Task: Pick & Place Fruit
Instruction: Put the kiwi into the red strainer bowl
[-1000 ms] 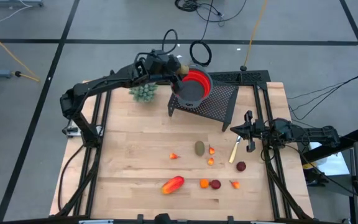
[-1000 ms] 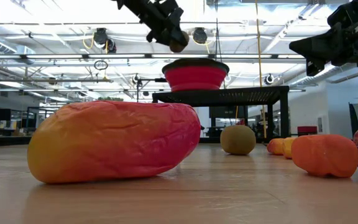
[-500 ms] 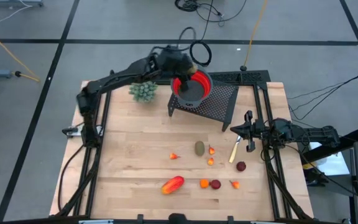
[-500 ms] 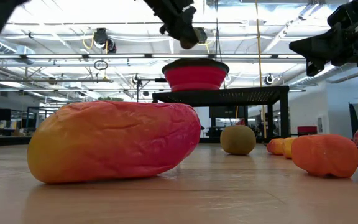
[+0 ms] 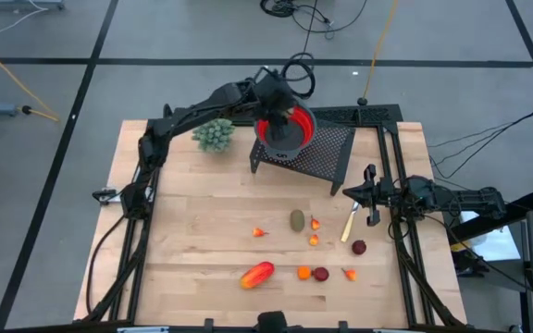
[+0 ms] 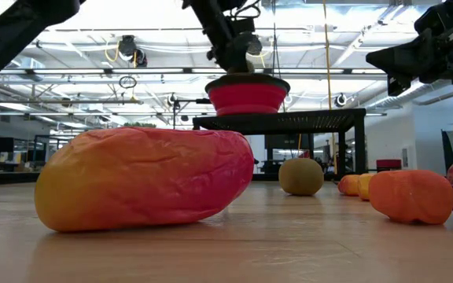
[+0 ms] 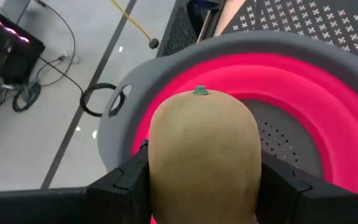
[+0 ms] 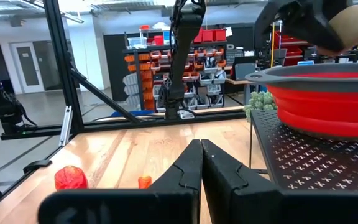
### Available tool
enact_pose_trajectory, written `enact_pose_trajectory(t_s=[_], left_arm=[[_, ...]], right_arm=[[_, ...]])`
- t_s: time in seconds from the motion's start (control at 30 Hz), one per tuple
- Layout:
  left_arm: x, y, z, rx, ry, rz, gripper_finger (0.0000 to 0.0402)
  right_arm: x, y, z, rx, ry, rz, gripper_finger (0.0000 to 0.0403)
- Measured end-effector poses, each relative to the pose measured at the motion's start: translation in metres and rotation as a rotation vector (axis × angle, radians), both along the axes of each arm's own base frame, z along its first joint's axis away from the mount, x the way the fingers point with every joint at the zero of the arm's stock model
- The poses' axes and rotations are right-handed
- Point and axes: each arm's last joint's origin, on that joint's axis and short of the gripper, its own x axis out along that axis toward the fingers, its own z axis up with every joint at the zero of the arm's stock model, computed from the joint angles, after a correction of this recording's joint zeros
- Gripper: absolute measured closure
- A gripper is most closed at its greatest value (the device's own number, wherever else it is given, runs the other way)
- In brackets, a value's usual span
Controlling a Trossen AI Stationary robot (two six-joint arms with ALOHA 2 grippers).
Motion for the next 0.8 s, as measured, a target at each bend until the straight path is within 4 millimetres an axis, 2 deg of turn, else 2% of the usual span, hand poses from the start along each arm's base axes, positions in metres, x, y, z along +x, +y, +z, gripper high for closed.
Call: enact_pose_trajectory(t_s=[0.2, 0.33, 0.53, 0.8], left_arm=[[0.009, -0.011, -0.010, -0.039, 0.024, -0.051, 0.0199], [0.021, -0.015, -0.026, -0.023, 0.070, -0.084, 0.0199], [0.024, -0.012, -0.045, -0.042, 0.150, -0.081, 0.0199], [0.023, -0.006, -0.045, -0.036, 0.148, -0.063, 0.0199]], right_arm=[[0.000, 0.000, 0.000, 0.000, 0.001, 0.000, 0.0403], [0.000, 0.000, 0.000, 0.000, 0.000, 0.000, 0.0403], [0.000, 0.000, 0.000, 0.001, 0.000, -0.002, 0.0403], [0.000, 0.000, 0.000, 0.001, 0.002, -0.002, 0.0403]])
